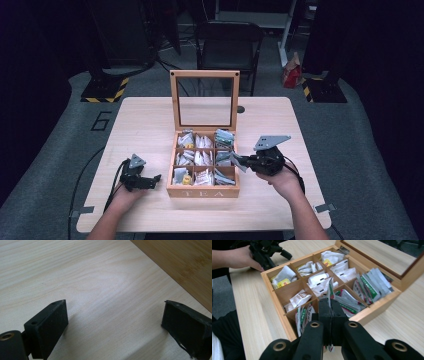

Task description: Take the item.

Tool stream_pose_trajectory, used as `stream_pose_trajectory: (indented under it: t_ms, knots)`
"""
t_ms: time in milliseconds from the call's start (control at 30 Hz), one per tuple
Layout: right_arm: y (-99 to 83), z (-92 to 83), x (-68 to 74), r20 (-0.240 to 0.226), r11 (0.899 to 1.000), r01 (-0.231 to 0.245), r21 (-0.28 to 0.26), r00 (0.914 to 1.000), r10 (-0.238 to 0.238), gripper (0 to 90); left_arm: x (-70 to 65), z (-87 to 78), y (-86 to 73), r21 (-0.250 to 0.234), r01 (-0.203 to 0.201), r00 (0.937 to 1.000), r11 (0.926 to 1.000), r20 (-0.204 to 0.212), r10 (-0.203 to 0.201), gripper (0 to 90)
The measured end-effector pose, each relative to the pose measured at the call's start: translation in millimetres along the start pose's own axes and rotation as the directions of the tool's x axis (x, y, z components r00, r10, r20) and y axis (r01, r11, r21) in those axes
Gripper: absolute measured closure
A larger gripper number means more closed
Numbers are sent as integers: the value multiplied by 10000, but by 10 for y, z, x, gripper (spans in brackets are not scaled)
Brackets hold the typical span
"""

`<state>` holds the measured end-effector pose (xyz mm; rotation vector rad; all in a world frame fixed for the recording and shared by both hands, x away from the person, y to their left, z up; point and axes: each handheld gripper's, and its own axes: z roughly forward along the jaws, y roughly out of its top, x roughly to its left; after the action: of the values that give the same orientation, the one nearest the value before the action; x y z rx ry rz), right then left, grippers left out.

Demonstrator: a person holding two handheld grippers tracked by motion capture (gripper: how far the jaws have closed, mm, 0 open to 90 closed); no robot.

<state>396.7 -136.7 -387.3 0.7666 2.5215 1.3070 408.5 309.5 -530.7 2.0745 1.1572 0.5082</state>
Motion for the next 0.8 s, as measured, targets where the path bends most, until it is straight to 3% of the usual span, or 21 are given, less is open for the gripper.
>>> stream_pose_trajectory:
  t_ms: [200,433,800]
  knots:
    - [-47,-68,-81,252,9995,-301,-117,9992,303,895,0,0,0,3,3,10000,10000,3,-3,62]
    - [-83,-137,-152,513,9993,-324,-170,9981,332,895,0,0,0,7,-5,10000,10000,2,5,62]
    - [-161,-268,-269,1148,9971,-700,-291,9907,729,895,0,0,0,2,-2,10000,10000,0,2,62]
